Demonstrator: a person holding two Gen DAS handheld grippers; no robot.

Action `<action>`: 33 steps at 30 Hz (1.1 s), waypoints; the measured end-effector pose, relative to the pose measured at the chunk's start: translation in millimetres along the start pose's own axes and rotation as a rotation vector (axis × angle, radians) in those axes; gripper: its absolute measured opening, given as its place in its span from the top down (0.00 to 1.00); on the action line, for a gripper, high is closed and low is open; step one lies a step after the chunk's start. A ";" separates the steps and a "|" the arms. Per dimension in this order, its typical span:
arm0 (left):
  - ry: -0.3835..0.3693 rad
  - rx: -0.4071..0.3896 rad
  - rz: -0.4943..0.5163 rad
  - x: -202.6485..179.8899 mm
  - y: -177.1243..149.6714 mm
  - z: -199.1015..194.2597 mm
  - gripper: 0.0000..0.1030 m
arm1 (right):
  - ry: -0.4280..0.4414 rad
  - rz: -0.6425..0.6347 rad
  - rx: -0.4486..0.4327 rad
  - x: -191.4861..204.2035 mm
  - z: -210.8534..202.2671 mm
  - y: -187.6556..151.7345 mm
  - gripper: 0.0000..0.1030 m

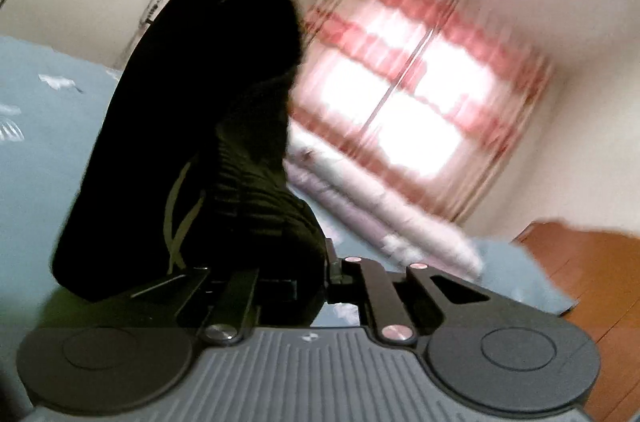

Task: Fold clothes

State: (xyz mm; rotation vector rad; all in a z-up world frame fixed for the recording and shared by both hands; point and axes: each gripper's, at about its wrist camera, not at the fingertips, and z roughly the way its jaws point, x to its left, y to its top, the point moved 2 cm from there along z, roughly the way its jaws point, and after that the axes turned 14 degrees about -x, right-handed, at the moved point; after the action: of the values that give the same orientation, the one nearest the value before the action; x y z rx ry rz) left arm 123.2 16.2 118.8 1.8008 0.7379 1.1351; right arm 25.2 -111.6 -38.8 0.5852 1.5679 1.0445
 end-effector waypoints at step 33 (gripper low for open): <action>-0.125 0.416 -0.315 13.1 -122.1 75.3 0.86 | 0.293 0.553 0.356 -46.3 96.8 -81.5 0.34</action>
State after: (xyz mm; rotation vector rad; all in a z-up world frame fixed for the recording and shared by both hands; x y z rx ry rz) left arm 192.8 56.0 -0.9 1.9797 1.2007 0.6885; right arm 142.6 -158.8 -85.1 1.2027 1.9231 1.3084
